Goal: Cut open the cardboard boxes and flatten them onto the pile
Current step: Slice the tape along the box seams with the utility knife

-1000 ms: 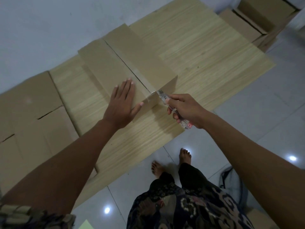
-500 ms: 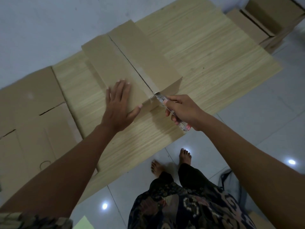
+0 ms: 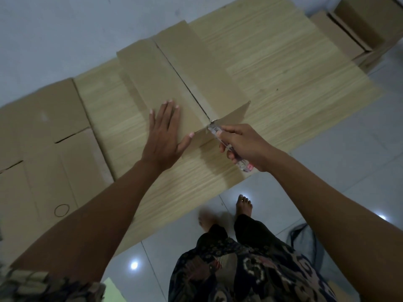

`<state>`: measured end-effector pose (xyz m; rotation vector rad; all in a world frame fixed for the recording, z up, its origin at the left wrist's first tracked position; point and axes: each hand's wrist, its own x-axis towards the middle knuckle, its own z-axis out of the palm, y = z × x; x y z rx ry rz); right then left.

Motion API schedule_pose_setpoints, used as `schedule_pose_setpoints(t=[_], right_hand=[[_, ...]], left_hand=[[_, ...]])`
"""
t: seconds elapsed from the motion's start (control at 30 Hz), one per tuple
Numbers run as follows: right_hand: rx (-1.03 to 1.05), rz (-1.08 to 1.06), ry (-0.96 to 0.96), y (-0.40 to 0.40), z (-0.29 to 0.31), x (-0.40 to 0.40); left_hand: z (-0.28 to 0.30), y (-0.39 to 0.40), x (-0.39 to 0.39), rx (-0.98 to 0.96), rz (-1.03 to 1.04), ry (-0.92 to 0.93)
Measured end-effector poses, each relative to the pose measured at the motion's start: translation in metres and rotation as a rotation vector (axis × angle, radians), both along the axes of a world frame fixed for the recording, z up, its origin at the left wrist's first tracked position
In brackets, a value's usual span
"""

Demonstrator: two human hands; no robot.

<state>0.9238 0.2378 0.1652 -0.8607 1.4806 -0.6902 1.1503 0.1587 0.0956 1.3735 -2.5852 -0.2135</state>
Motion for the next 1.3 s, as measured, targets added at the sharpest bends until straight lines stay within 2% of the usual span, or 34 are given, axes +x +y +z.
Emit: schedule_pose_setpoints(t=[0.2,0.37,0.67,0.83,1.17,1.3], right_hand=[[-0.014,0.006,-0.093,0.010,0.001,0.001],[-0.021,0.003,-0.057,0.004,-0.003,0.006],[0.001,0.013,-0.092,0.006,-0.005,0.007],[0.044,0.023,-0.120,0.014,-0.004,0.003],[0.104,0.180,-0.061,0.021,0.042,-0.033],[0.019,0.155,-0.006,0.009,0.059,-0.040]], left_hand=[[0.000,-0.002,-0.001,-0.010,-0.004,0.032],[0.000,-0.002,0.000,0.011,0.000,0.056],[0.001,-0.004,-0.001,0.059,0.020,0.157],[0.003,-0.004,0.000,0.071,0.018,0.150],[0.031,-0.015,0.008,0.017,0.048,0.129],[0.045,-0.034,0.000,-0.051,0.086,0.148]])
